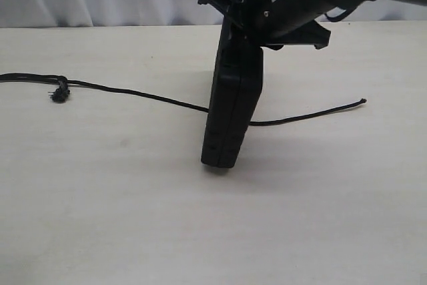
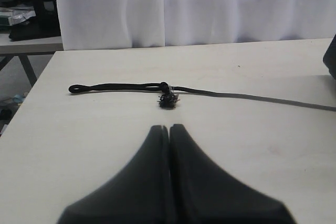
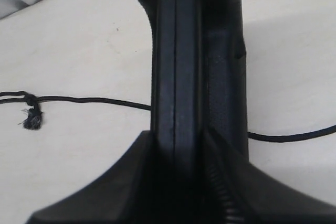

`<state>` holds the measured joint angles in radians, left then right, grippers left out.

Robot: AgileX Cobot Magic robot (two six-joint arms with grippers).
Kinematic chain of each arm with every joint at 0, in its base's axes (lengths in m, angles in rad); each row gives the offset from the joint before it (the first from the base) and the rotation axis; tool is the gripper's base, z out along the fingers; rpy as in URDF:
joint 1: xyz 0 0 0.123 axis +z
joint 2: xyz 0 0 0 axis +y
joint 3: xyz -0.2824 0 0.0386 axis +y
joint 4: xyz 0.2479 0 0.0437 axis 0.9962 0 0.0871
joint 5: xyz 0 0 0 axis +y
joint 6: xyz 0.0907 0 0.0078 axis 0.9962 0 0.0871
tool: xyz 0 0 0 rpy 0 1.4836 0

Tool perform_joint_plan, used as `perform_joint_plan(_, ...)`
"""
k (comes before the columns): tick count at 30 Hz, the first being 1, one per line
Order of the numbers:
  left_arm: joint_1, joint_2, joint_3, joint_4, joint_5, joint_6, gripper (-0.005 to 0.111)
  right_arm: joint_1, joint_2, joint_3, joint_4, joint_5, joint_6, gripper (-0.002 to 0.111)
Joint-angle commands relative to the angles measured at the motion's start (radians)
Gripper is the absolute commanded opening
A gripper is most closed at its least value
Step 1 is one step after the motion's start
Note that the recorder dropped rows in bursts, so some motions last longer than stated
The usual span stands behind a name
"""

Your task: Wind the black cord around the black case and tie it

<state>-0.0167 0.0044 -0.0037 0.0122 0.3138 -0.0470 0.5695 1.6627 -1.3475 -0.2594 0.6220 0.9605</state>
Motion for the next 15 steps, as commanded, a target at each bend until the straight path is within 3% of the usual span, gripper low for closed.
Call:
perform_joint_plan(1, -0.007, -0.004, 0.004, 0.002, -0.006, -0.003, 0.000, 0.015, -0.029, -0.013, -0.022, -0.055, 0.024, 0.004)
perform_joint_plan(15, -0.007, -0.004, 0.004, 0.002, -0.006, -0.003, 0.000, -0.010, 0.048, -0.013, -0.087, 0.096, -0.006, 0.004)
